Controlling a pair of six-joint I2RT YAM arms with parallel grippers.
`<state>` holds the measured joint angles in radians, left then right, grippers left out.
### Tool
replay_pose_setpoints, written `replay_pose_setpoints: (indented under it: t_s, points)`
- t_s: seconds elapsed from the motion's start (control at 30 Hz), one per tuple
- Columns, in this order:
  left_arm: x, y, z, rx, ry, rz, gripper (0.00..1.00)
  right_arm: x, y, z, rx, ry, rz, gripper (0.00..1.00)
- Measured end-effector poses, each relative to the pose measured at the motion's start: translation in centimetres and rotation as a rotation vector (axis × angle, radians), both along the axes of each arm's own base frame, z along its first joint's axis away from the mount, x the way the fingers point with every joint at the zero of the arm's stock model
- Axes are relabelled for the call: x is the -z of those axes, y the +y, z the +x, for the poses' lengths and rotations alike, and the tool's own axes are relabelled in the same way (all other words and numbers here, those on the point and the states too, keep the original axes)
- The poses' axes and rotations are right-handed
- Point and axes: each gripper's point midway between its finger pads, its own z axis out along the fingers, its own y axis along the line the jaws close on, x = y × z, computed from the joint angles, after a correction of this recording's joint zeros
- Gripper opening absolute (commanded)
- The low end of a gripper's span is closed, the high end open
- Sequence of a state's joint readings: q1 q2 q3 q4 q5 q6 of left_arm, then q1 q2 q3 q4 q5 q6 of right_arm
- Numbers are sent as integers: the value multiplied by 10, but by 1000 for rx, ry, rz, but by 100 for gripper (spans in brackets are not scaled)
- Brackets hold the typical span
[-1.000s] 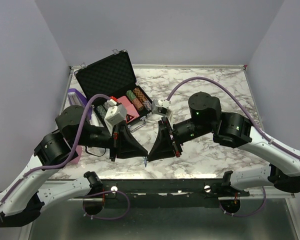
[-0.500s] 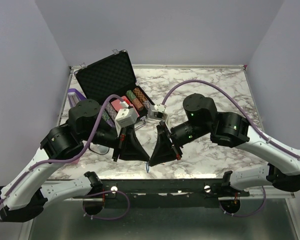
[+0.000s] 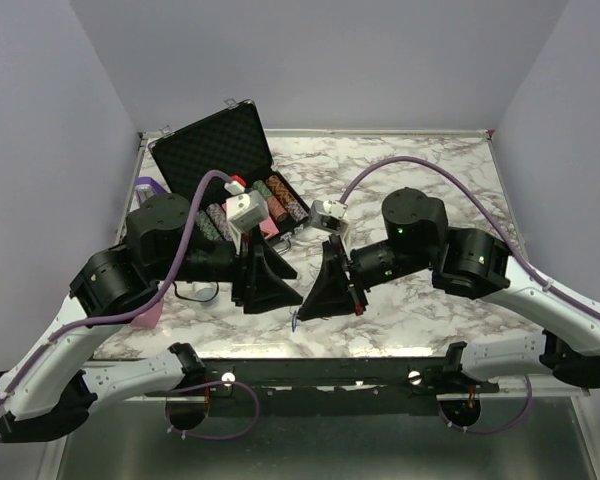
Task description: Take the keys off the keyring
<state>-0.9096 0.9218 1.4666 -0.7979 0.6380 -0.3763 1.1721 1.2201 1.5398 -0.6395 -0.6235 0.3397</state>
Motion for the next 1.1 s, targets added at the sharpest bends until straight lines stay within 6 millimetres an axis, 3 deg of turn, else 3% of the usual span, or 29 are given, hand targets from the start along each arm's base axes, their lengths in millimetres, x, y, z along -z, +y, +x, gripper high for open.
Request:
replay_pose_setpoints:
  t_s: [0.17, 0.3, 0.43, 0.57, 0.8, 1.1]
  points:
    - [-24, 12, 15, -184, 8, -120, 54, -9, -5, 6, 53, -40, 55, 1]
    - [-30, 25, 19, -291, 50, -283, 47, -20, -5, 14, 104, -76, 106, 1]
    - [-25, 24, 27, -337, 111, -393, 41, -33, -4, 22, 148, -114, 164, 1]
    - [-9, 10, 39, -358, 190, -422, 34, -44, -2, 29, 183, -143, 207, 1]
    - [-28, 8, 39, -341, 200, -503, 34, -47, 2, 37, 213, -167, 232, 1]
    - [-50, 27, 31, -351, 154, -582, 45, -43, -3, 36, 222, -169, 246, 1]
